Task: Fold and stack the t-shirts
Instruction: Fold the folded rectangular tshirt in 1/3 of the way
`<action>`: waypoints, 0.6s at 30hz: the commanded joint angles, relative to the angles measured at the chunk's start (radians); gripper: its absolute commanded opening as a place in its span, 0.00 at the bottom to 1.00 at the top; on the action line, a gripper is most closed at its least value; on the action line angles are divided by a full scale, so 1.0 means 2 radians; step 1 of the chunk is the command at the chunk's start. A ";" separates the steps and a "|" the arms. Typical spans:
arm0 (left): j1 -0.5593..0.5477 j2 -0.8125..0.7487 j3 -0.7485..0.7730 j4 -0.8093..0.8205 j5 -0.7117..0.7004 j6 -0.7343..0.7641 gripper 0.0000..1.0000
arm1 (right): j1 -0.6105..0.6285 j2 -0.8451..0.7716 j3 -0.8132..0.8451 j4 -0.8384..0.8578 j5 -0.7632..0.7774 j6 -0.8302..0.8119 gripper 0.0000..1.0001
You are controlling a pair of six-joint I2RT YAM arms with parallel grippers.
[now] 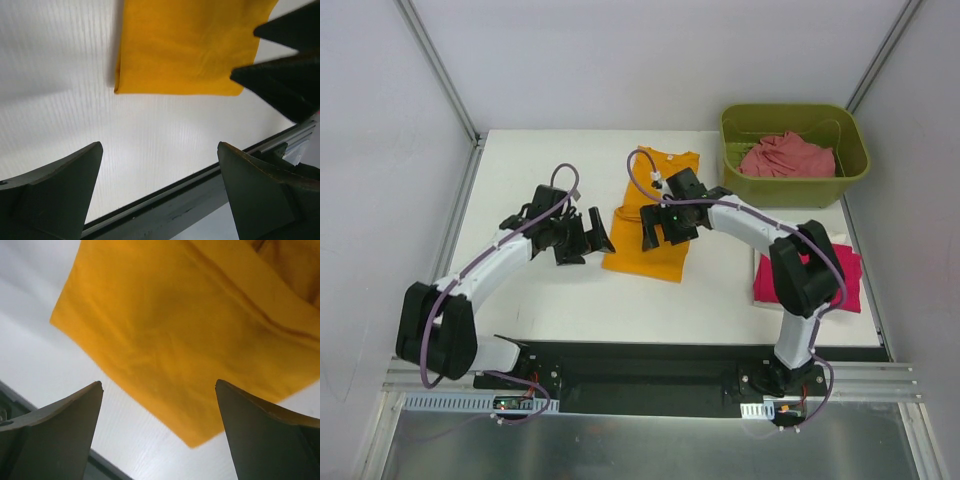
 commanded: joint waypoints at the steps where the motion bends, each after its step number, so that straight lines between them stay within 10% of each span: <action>1: -0.002 -0.064 -0.051 0.008 -0.010 -0.029 0.99 | -0.004 0.068 0.073 0.035 0.020 0.022 1.00; 9: -0.002 -0.112 -0.071 0.009 -0.009 -0.033 0.99 | -0.035 0.171 0.294 -0.018 0.113 -0.014 0.99; 18: -0.003 -0.033 -0.009 0.064 0.029 -0.026 0.99 | -0.008 0.049 0.121 0.019 0.066 0.004 0.99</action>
